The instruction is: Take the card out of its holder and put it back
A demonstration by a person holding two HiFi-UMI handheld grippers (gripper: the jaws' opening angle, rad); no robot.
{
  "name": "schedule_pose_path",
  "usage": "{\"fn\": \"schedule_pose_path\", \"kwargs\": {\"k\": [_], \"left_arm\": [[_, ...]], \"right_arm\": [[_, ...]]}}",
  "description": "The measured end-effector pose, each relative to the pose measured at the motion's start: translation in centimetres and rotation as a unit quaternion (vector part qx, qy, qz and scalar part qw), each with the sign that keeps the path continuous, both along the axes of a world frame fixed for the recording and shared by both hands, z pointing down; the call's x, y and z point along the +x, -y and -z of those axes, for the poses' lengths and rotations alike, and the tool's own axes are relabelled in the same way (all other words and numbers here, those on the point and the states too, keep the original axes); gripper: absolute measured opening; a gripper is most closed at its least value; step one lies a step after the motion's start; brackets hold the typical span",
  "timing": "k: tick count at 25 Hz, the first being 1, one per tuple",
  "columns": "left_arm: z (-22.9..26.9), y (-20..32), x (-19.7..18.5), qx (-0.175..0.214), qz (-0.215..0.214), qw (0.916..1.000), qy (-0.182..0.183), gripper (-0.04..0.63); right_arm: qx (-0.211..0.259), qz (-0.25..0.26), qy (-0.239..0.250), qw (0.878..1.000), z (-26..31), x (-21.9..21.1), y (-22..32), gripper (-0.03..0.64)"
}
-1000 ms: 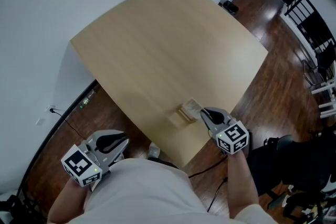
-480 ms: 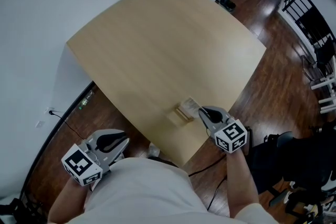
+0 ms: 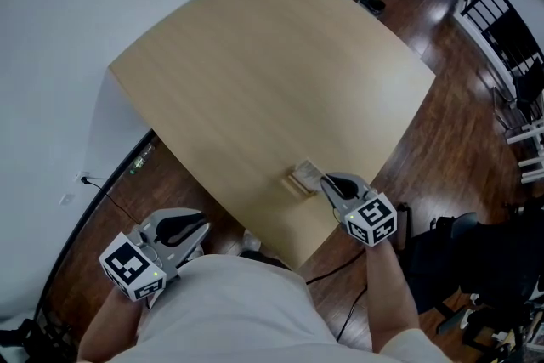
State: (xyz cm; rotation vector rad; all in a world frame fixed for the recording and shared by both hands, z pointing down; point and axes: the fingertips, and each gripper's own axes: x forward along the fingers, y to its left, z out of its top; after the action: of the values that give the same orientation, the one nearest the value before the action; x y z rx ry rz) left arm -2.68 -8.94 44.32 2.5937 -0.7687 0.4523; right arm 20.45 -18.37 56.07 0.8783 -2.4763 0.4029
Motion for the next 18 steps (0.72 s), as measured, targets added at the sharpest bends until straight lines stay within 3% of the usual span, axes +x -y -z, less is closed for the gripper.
{"fn": "schedule_pose_path", "kwargs": {"k": [18], "left_arm": [[0.0,-0.8,-1.5,-0.006,0.004,0.9999,0.007,0.049]], "right_arm": [[-0.023,0.002,-0.018,1.000,-3.0,0.0,-0.3,0.021]]}}
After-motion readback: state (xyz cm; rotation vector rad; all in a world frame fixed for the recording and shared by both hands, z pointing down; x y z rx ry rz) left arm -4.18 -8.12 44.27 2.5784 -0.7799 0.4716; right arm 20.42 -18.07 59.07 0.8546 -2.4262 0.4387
